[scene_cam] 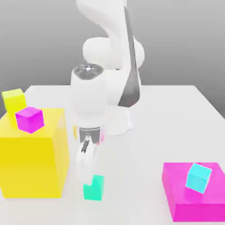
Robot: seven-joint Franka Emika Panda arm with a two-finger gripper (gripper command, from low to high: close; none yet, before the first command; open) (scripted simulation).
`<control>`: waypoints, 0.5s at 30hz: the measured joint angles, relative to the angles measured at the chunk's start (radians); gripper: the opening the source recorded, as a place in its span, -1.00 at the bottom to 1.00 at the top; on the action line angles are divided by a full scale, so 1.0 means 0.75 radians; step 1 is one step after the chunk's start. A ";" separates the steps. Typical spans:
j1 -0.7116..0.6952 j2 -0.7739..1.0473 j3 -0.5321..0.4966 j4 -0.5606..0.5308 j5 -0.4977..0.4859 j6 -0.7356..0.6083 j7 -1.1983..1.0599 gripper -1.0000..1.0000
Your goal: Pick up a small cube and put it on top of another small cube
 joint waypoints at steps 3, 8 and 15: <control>0.023 0.066 -0.036 0.014 -0.058 0.053 0.050 0.00; 0.110 0.184 -0.154 0.039 -0.189 0.141 0.148 0.00; 0.218 0.276 -0.284 0.056 -0.280 0.210 0.215 -1.00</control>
